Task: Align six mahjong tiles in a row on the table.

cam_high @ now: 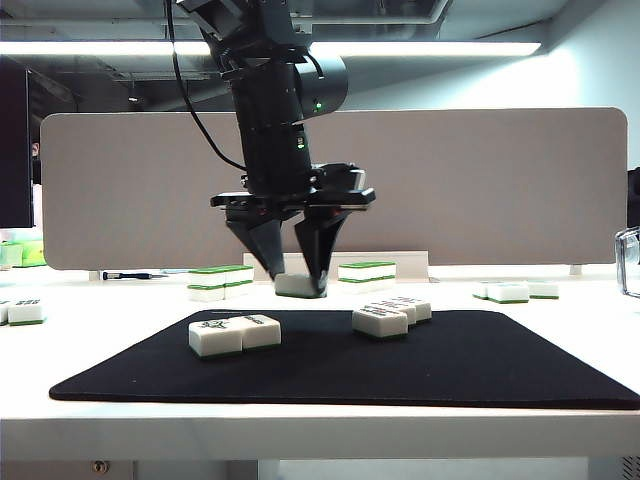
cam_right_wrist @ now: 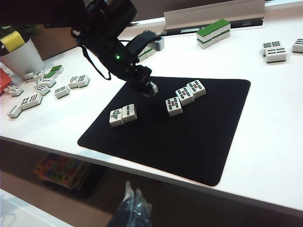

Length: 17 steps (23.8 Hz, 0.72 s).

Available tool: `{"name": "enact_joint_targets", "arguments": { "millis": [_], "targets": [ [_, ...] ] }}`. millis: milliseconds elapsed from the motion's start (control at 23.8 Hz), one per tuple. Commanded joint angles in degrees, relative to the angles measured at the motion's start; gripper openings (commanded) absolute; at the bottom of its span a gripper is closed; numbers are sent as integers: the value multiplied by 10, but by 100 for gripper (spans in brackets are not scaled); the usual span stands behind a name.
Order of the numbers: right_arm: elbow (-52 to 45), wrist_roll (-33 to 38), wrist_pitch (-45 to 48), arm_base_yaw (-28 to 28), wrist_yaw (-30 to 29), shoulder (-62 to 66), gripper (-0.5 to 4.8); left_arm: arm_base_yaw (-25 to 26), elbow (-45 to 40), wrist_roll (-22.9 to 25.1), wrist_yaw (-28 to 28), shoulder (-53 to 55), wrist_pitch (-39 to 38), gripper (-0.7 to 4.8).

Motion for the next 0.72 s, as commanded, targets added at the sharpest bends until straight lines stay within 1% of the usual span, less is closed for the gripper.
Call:
{"name": "enact_joint_targets", "arguments": {
  "millis": [42,168,295,421,589,673,715],
  "targets": [
    [2,-2,8,0,1,-7,-1,-1,0,64,14,0,-53,209],
    [2,-2,8,0,1,-7,-1,-1,0,132,18,1,-79,209],
    [2,-2,8,0,1,-7,-1,0,0,149,22,1,-78,209],
    [2,-2,8,0,1,-7,-1,0,0,150,29,1,-76,209],
    [2,-2,8,0,1,-7,-1,-2,0,153,52,1,-63,209],
    [2,-2,8,0,1,-7,-1,-2,0,181,54,1,-61,209],
    [2,-2,8,0,1,-7,-1,-2,0,185,54,1,-62,209]
  ]
}}
